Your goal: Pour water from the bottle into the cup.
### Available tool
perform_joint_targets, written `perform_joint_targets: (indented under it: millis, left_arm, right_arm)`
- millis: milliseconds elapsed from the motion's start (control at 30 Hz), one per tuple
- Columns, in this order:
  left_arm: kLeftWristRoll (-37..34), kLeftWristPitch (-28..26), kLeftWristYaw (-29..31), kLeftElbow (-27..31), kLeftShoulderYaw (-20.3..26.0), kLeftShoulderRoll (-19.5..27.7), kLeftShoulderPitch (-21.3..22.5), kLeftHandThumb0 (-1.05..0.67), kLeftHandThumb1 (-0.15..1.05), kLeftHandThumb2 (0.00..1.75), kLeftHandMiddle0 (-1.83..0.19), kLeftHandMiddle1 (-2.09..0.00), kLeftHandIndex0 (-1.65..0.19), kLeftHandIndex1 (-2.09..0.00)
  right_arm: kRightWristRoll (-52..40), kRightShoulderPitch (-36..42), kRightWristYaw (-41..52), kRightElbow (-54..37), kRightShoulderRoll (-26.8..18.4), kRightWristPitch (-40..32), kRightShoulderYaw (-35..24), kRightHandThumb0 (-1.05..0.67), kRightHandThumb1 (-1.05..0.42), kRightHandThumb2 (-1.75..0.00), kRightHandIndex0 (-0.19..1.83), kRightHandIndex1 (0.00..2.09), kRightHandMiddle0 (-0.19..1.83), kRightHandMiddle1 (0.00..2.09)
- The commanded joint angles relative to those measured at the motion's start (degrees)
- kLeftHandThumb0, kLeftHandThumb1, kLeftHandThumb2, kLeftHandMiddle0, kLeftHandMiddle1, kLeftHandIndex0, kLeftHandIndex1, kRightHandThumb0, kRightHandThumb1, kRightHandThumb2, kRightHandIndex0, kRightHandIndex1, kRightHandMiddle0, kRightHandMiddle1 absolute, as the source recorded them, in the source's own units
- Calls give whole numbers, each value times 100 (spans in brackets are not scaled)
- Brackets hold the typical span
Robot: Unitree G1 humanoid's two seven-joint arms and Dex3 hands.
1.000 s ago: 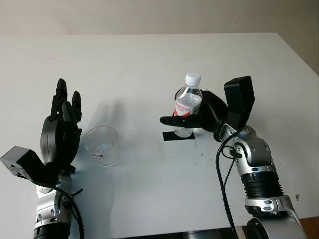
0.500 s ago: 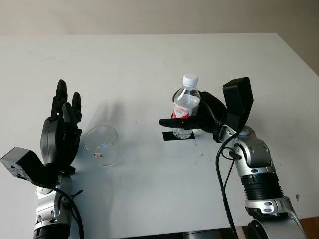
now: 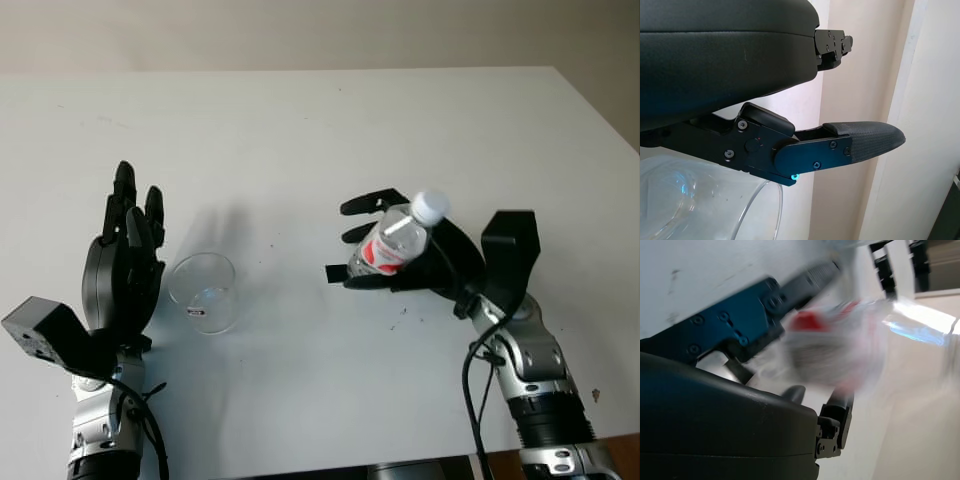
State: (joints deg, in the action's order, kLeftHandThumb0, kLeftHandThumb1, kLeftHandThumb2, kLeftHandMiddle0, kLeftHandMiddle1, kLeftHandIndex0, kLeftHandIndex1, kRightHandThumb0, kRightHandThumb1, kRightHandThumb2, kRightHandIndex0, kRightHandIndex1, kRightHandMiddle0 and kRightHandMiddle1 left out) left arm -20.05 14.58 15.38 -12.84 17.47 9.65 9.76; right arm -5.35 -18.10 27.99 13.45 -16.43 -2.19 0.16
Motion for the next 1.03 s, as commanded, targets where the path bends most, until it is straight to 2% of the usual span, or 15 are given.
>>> perform_joint_targets:
  millis: [0, 133, 167, 300, 400, 833, 1000]
  left_arm:
    - [-14, 11, 37, 36, 0, 8, -27, -86, 105, 56, -1, 0, 6, 0]
    - [-5, -35, 7, 65, -2, 5, -27, -87, 105, 56, 0, 0, 7, 0]
    - [-3, -45, -2, 83, -4, 2, -30, -87, 105, 56, 0, 0, 7, 0]
    - [9, -34, 4, 49, -5, 4, -23, -86, 105, 56, -1, 0, 6, 0]
    - [7, -20, 20, 11, -7, 5, -7, -86, 105, 56, 0, 0, 6, 0]
    - [-16, 26, 32, -65, -2, -21, 42, -86, 105, 56, 0, 0, 6, 0]
    - [6, 54, 33, -97, -10, -15, 50, -86, 105, 57, 0, 0, 5, 0]
  right_arm:
    - [64, 125, -71, 89, -56, 189, -27, -71, -98, -5, 9, 38, 10, 45]
    - [-62, 221, -172, 190, 37, 300, -165, -71, -97, -5, 11, 14, 9, 23]
    - [-93, 234, -180, 210, 50, 325, -187, -71, -97, -5, 4, 8, 3, 18]
    - [-177, 233, -139, 401, 53, 526, -227, -78, -95, -5, -16, 1, -14, 6]
    - [-172, 178, -96, 553, 72, 671, -209, -83, -94, -5, -19, 0, -19, 1]
    - [26, 86, -263, 863, 187, 1398, -141, -98, -94, -6, -19, 0, -19, 0]
    - [152, 161, -405, 886, 263, 1730, -78, -99, -95, -6, -19, 0, -19, 0]
